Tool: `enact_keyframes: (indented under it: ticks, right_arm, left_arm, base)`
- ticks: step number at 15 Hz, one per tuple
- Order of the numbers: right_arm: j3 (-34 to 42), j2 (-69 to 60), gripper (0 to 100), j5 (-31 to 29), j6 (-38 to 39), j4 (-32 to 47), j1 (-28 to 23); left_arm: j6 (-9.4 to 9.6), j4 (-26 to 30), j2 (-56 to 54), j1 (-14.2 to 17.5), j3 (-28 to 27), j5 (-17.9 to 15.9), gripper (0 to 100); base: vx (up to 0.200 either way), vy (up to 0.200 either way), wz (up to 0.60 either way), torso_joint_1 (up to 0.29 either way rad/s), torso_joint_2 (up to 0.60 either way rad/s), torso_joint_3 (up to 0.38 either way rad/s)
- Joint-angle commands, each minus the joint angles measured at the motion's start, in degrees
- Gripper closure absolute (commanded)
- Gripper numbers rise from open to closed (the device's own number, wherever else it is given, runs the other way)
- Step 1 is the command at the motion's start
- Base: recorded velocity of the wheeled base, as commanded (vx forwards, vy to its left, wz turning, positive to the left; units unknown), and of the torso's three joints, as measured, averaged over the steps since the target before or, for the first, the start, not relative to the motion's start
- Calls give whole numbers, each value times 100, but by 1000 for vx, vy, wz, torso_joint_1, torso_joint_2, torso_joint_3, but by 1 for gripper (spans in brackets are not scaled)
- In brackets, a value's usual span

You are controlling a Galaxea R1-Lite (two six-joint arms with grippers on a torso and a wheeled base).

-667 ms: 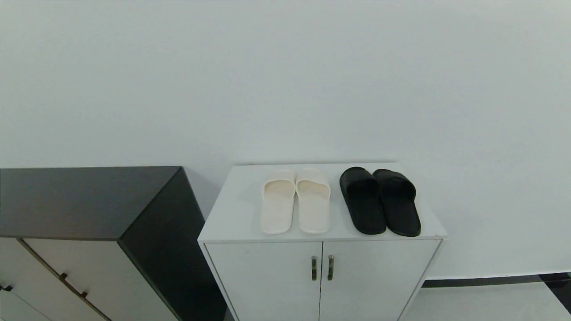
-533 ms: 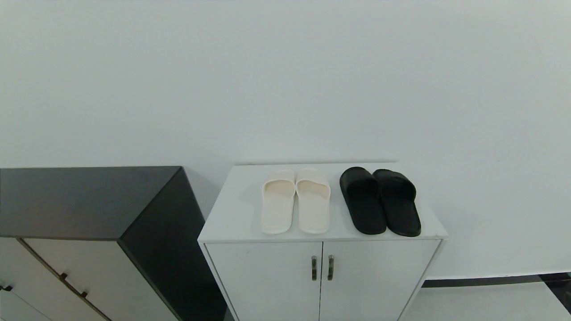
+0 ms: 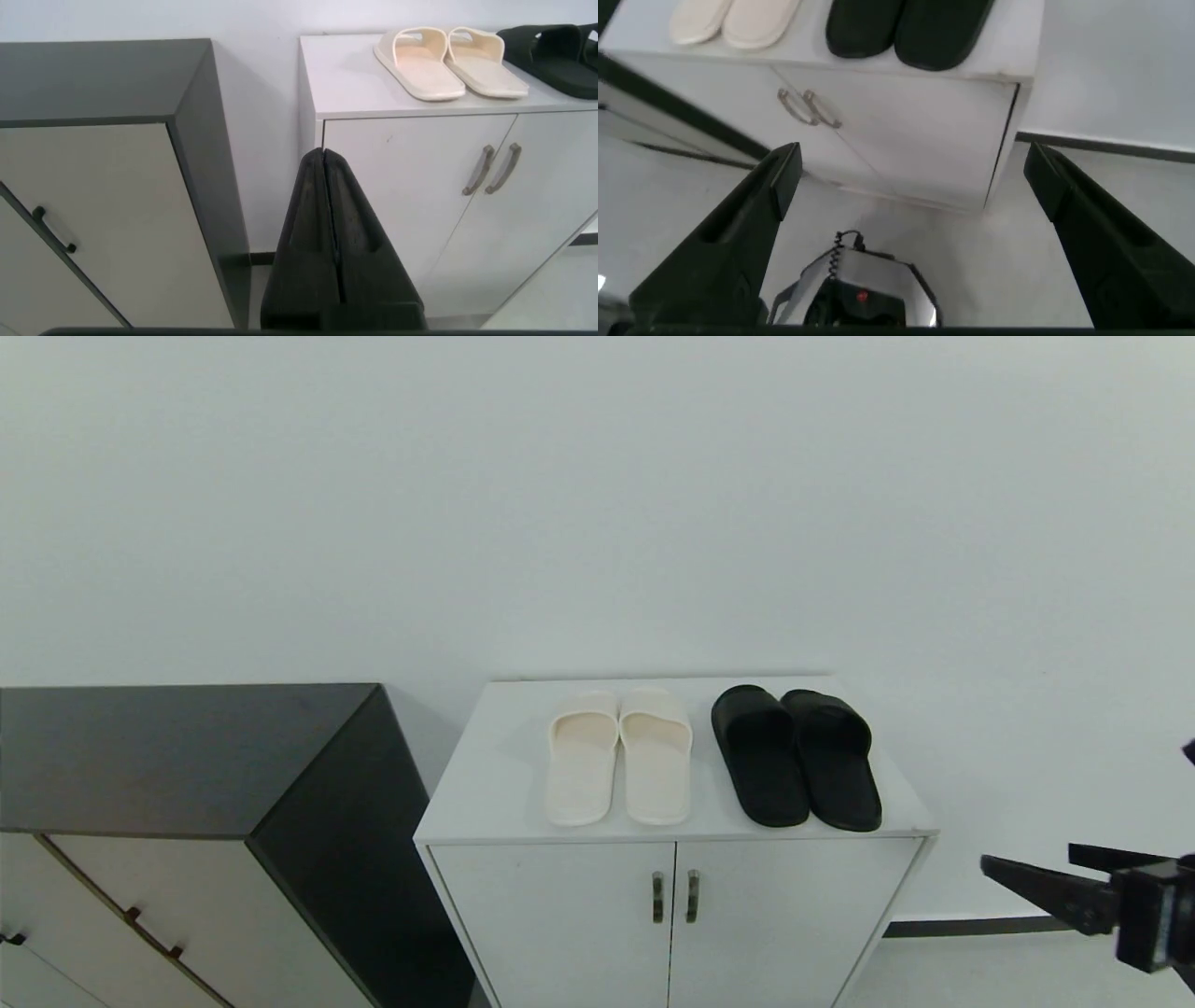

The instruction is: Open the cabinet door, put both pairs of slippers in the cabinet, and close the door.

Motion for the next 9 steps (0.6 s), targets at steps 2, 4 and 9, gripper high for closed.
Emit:
enact_keyframes:
  ticks: [2,4,9]
  right_arm:
    - [-244,1949,0,-1181,457,-1555,829]
    - [-358,2915,0,-1621,448,-2750,829]
    - [-956,4418,0,-2315,114,-3954,865]
  left_arm:
    - [2,0,42,0,1,1,100]
    - [2,0,33,0,1,1,100]
    - [2,0,33,0,1,1,100]
  base:
    - [0,0,0,0,0,0]
    - [0,0,0,0,0,0]
    - [0,0,0,0,0,0]
